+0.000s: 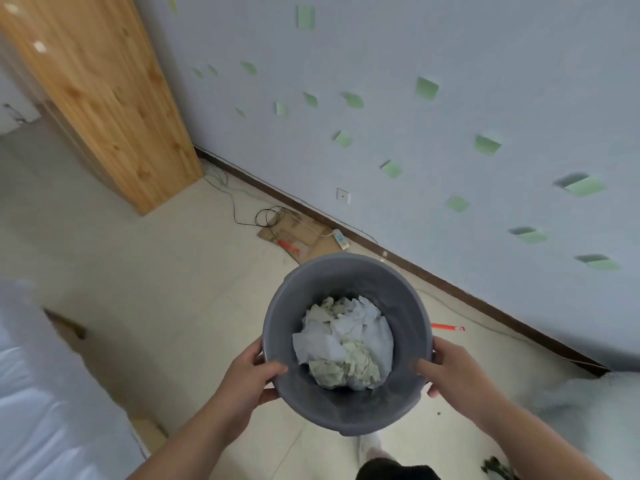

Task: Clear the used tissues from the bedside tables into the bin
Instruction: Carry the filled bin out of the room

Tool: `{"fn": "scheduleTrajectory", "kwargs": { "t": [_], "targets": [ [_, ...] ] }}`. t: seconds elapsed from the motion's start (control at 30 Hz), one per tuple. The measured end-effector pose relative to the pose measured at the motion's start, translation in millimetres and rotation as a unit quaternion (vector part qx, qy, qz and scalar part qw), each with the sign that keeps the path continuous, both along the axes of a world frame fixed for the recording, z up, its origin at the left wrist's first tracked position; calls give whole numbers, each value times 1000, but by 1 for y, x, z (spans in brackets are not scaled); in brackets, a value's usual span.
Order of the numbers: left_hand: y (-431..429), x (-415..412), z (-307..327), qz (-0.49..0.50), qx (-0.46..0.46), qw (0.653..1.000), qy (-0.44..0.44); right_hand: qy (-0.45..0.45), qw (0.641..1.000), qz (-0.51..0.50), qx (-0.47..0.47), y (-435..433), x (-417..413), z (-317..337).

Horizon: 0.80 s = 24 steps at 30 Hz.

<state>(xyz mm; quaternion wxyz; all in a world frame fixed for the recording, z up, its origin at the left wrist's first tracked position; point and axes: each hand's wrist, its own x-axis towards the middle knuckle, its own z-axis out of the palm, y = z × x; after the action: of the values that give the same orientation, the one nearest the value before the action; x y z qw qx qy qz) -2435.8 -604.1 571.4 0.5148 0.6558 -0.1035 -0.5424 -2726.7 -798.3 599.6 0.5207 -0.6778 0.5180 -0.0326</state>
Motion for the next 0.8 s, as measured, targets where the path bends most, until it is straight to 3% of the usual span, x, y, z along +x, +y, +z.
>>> {"fn": "scheduleTrajectory", "kwargs": {
  "t": [0.23, 0.43, 0.67, 0.8],
  "targets": [
    [-61, 120, -9, 141, 23, 990, -18, 8, 989, 144, -14, -125, 180, -30],
    [-54, 219, 14, 294, 16, 955, -28, 20, 951, 310, -6, -183, 372, -14],
    [-7, 331, -4, 428, -3, 903, -23, 5, 887, 460, -40, -169, 596, -11],
    [21, 409, -28, 466, -4, 885, 6, 17, 880, 474, -26, -139, 701, -35]
  ]
}}
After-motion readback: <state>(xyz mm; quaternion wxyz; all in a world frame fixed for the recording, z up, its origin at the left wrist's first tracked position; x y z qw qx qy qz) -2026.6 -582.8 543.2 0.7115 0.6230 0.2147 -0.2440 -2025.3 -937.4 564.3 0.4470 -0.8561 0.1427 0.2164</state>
